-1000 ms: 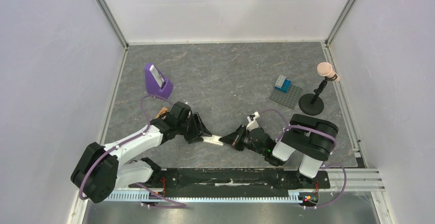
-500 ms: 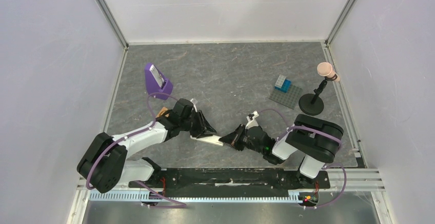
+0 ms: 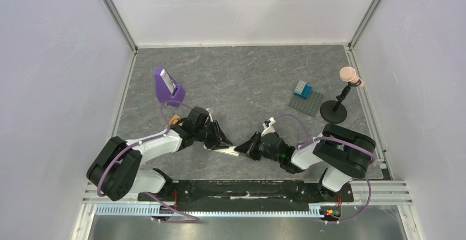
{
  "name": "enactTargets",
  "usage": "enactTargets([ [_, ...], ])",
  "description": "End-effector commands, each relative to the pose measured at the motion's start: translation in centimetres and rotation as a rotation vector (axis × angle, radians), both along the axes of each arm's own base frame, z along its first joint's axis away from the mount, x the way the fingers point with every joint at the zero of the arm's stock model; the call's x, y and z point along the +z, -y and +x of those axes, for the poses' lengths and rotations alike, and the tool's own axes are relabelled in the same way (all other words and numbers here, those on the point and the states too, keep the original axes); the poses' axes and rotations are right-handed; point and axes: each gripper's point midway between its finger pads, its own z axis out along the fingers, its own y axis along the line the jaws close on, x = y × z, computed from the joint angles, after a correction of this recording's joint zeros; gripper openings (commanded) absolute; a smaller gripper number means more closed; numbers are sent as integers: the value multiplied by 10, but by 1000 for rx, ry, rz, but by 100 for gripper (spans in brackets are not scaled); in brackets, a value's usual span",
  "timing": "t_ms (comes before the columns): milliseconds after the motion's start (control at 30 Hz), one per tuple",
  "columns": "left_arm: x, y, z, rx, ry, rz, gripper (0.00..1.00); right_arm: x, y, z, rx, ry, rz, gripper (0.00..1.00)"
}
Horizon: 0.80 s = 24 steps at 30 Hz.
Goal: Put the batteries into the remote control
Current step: Load the battery cover into the remote control.
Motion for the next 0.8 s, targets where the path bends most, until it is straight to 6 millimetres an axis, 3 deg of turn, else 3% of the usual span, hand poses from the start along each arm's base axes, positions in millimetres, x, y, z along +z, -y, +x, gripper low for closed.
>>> enactTargets([
  [0,-12,-3,-5,-36,-9,24,29,-54,22,-12,22,-81,-245,7],
  [300,-34,-10,-10,-66,-37,97,28,-57,26,-14,28,-85,-275,10],
  [567,-42,-22,-16,-93,-45,176,24,-56,31,-16,35,-83,-298,24],
  [767,-49,-27,-21,-103,-67,197,23,-47,31,-14,40,-60,-298,27],
])
